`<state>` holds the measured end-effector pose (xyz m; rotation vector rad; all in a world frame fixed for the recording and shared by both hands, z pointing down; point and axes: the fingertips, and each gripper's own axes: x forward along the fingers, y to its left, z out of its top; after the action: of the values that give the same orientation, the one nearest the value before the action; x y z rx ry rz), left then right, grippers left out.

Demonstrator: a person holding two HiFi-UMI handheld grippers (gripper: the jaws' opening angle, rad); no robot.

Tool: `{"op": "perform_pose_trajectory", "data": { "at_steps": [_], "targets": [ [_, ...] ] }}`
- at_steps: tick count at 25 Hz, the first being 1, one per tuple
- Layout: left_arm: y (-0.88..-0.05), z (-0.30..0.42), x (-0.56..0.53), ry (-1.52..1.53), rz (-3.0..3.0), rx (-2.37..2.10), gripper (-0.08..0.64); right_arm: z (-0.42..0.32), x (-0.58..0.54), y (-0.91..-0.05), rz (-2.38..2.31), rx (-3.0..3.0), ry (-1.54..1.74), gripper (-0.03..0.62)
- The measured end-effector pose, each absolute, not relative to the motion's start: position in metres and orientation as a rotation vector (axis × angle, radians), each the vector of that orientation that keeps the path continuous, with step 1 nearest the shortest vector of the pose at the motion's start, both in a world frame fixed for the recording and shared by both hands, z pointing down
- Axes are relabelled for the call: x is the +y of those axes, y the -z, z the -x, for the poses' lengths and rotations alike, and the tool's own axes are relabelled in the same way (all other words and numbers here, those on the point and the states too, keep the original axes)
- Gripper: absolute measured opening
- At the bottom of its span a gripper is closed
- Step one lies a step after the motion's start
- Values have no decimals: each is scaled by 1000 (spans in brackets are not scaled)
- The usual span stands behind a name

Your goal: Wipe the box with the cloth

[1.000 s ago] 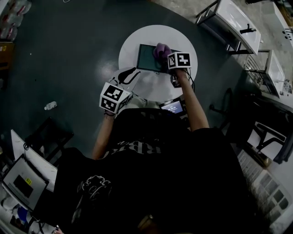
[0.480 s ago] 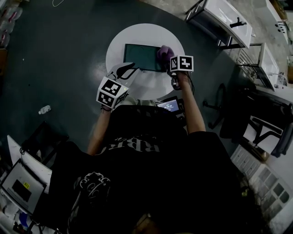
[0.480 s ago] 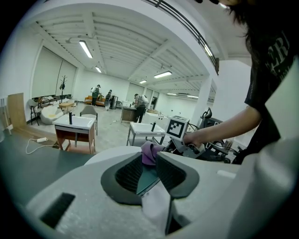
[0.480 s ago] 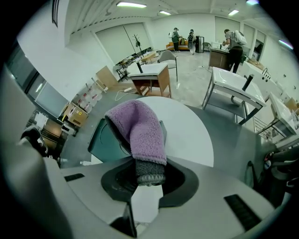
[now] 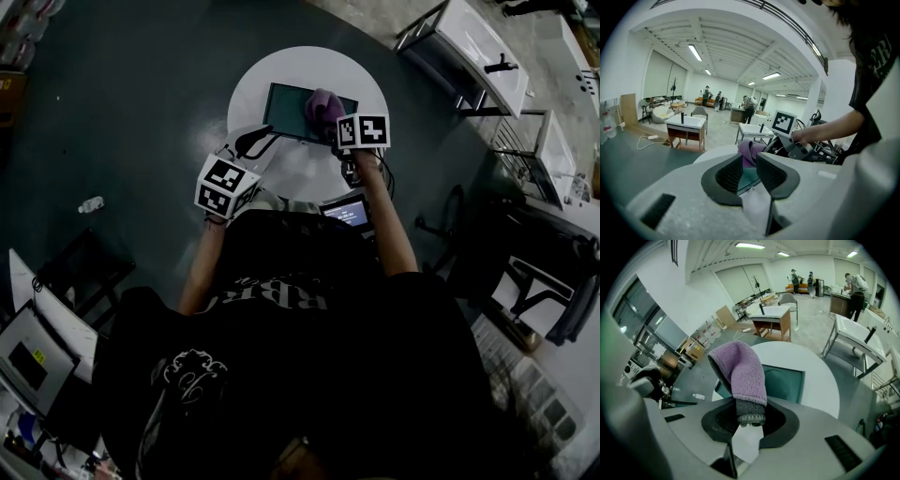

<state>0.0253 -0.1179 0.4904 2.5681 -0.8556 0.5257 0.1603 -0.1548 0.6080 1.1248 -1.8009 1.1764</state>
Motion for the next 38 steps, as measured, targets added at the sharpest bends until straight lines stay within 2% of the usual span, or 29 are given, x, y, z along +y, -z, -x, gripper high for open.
{"op": "perform_pose_trajectory", "data": {
  "at_steps": [8,14,22,38],
  "targets": [
    [-487,8,-108,-514,-2520,-964,89,-57,-135,-616,-865,-1893,-1122,77],
    [-492,29,-100,-513,-2490,-996,89,-33,-118,-639,-789,-1856,-1113,77],
    [-495,25,-94,-514,-2501,-949,89,-82,-114,-650,-903,-1766,-1164,77],
    [-488,-46,-90,-554,-2641,-702,89,-207,-75,-644,-1177,-1632,-1280,77]
  ]
}}
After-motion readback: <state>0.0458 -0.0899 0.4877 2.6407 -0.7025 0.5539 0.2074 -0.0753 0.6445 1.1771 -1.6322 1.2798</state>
